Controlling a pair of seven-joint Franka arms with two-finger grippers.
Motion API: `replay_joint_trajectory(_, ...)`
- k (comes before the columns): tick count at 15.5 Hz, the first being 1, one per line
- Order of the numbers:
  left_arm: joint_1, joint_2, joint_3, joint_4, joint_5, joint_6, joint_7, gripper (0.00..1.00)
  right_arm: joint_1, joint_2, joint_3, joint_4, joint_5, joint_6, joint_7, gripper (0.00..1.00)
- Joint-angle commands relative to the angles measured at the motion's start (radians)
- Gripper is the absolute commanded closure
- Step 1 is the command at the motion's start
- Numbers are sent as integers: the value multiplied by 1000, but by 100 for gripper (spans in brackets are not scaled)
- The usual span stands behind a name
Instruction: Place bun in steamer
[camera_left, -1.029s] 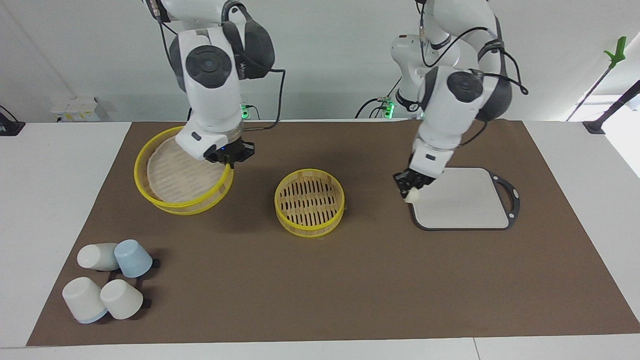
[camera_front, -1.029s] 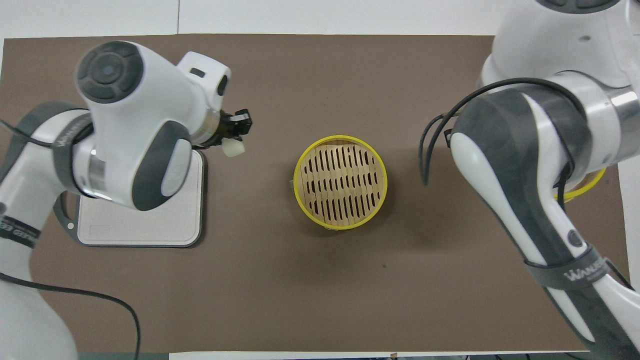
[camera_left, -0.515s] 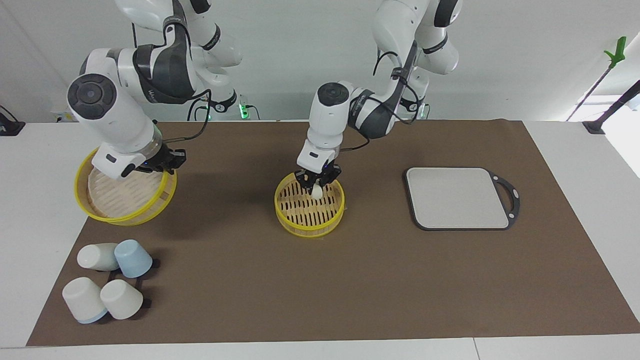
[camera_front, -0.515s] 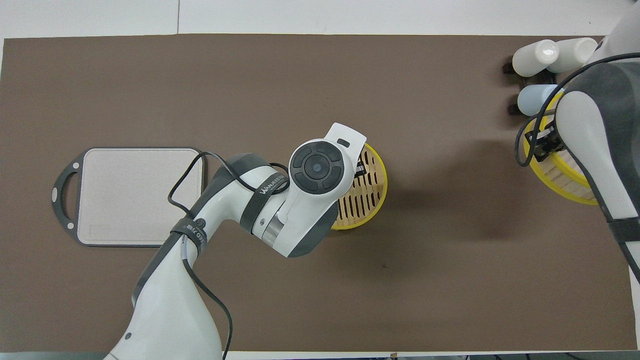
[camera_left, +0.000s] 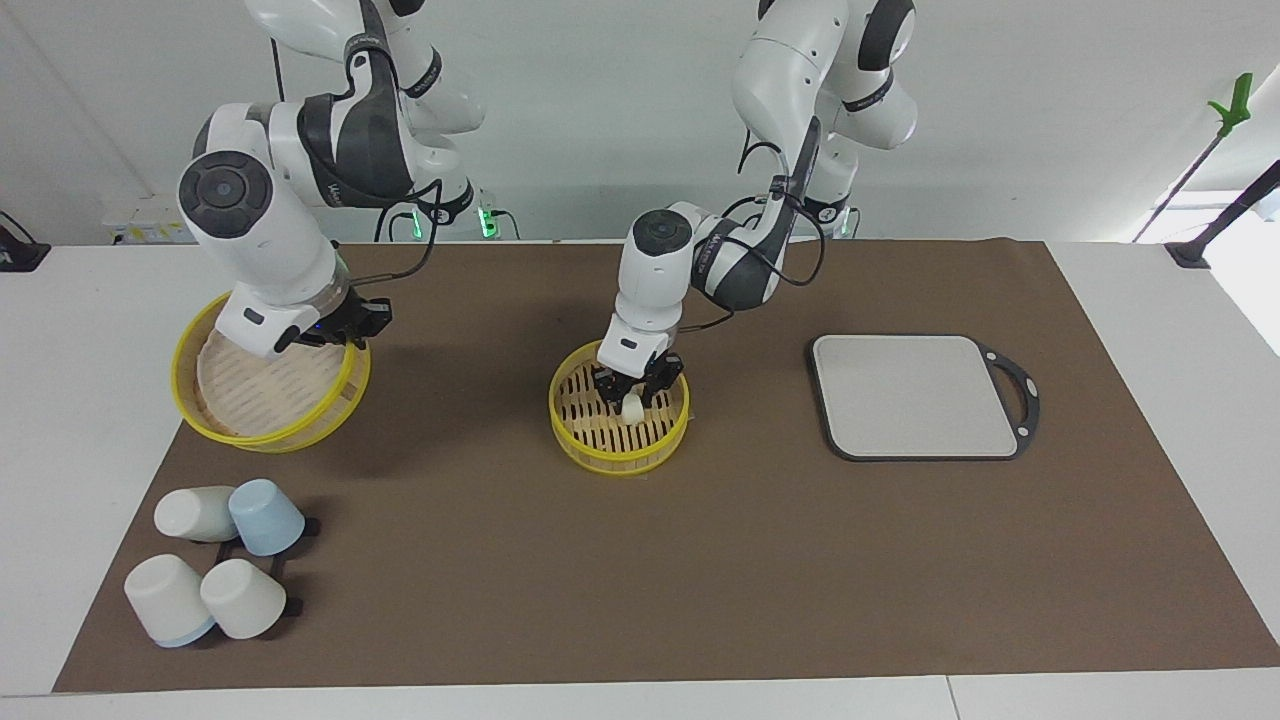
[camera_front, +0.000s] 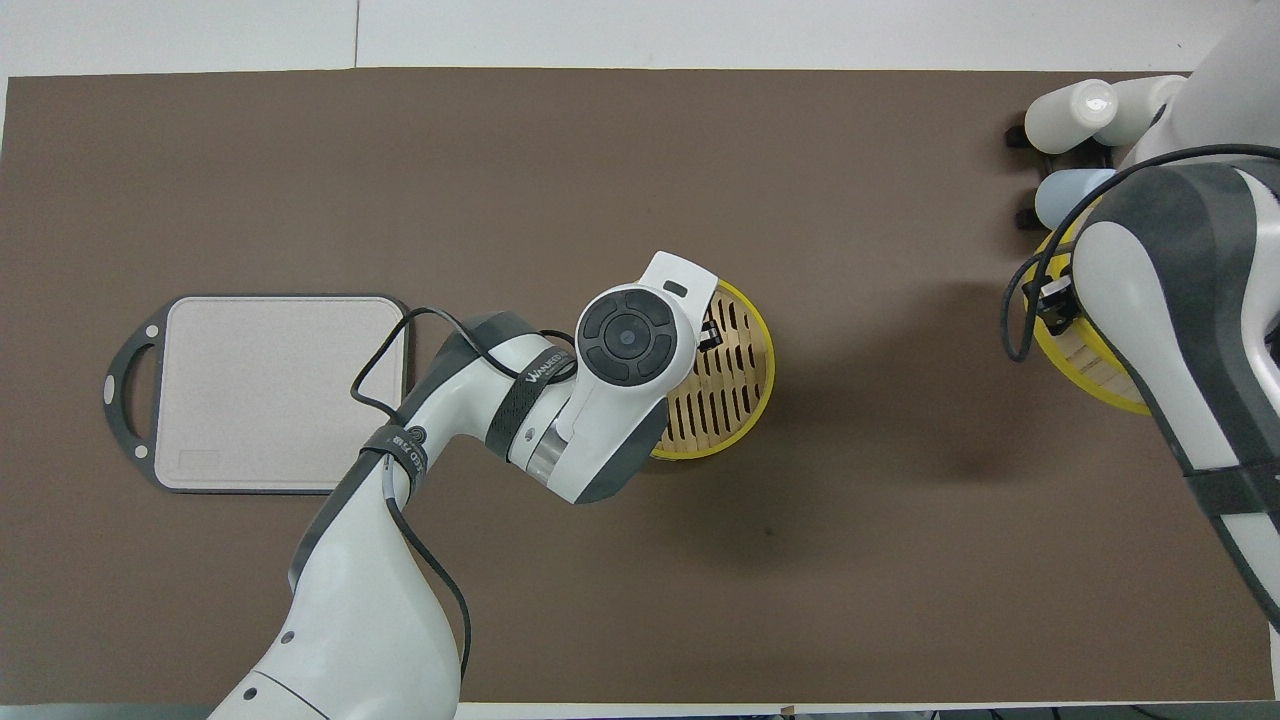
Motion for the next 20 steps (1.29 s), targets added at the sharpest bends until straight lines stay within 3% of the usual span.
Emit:
replay_joint_trajectory(1, 0, -39, 4, -22, 17, -46, -20, 0, -5, -34, 8, -37, 3, 28, 9, 100)
replay_joint_trajectory(4, 71, -135, 9, -16, 16, -157, -5, 0, 59, -33, 11, -37, 55, 97, 138, 100)
replay_joint_trajectory(9, 283, -281, 12, 53, 19, -428, 136, 0, 304, 7, 9, -31, 143, 294, 547, 100)
replay_joint_trajectory(11, 380, -318, 15, 77, 22, -535, 280, 0, 448, 71, 6, -14, 129, 402, 766, 100)
replay_joint_trajectory(13, 478, -372, 16, 96, 74, -629, 481, 0, 528, 125, 5, -13, 97, 462, 836, 100)
replay_joint_trajectory(17, 608, -459, 15, 82, 86, -747, 802, 0, 563, 173, 8, -28, 57, 568, 914, 100)
replay_joint_trajectory(20, 621, -490, 21, 73, 88, -780, 845, 0, 598, 200, 8, -32, 59, 643, 989, 100)
